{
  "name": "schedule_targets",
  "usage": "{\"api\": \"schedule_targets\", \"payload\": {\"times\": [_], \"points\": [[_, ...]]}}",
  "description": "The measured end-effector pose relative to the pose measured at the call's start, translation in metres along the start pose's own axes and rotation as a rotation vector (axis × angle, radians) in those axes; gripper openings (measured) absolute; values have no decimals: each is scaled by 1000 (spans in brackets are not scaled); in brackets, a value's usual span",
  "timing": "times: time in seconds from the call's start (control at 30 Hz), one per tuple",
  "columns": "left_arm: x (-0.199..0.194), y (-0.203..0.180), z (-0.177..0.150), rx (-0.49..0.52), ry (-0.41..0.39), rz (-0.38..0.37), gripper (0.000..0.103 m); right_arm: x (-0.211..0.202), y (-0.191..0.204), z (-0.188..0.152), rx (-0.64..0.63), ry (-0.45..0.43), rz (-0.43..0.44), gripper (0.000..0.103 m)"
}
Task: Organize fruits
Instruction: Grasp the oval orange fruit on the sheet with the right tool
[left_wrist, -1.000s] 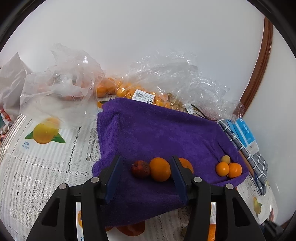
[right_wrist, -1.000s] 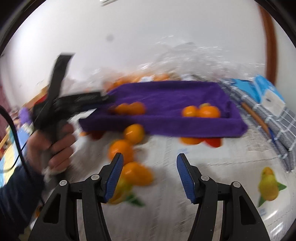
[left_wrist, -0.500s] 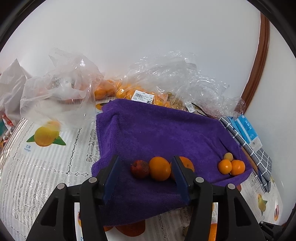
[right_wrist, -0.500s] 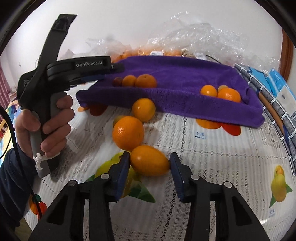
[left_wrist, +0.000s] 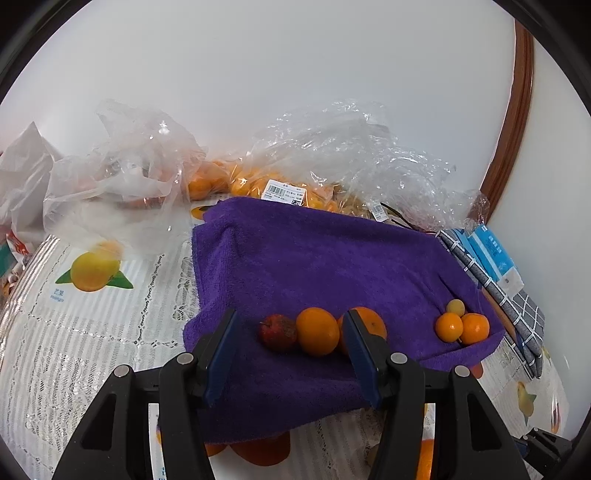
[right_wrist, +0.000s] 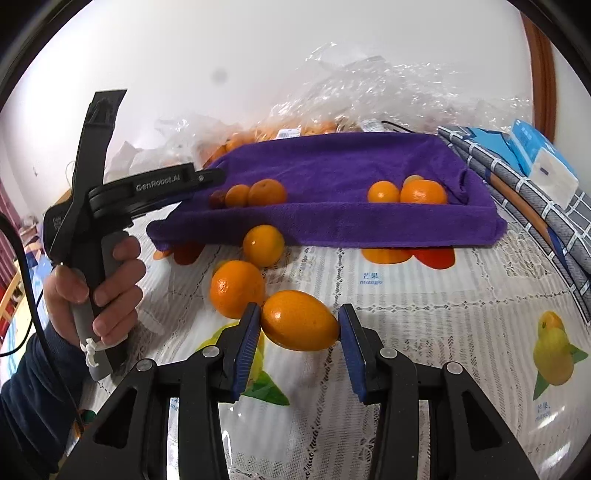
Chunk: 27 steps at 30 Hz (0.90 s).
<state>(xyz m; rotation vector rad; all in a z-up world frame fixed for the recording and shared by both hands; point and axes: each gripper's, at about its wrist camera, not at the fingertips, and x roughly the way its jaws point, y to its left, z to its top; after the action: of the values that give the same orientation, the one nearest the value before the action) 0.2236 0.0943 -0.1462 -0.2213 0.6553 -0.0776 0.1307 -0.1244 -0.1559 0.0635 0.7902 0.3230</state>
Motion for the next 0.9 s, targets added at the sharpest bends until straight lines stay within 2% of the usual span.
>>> {"api": "schedule_targets", "payload": {"times": [0.33,0.43,0.57,0.77,0.9], "points": [[-21,0,-10,16,-35,22,55,-9,-9,1,54,-48,-16,43],[-29,-2,-16,21,-31,9,55,-13,-14,1,62,-59,-38,43],[-47,-6,-28,2,-21,-78,55,-21,-23,3,44,-91,-102,43],[-53,-29,-41,78,30,-185,55,-29,-43,3,-8,-100,-225,43],[-50,-47,-49,132,76,-230,55,-35,-59,0,46,-109,-196,43]]}}
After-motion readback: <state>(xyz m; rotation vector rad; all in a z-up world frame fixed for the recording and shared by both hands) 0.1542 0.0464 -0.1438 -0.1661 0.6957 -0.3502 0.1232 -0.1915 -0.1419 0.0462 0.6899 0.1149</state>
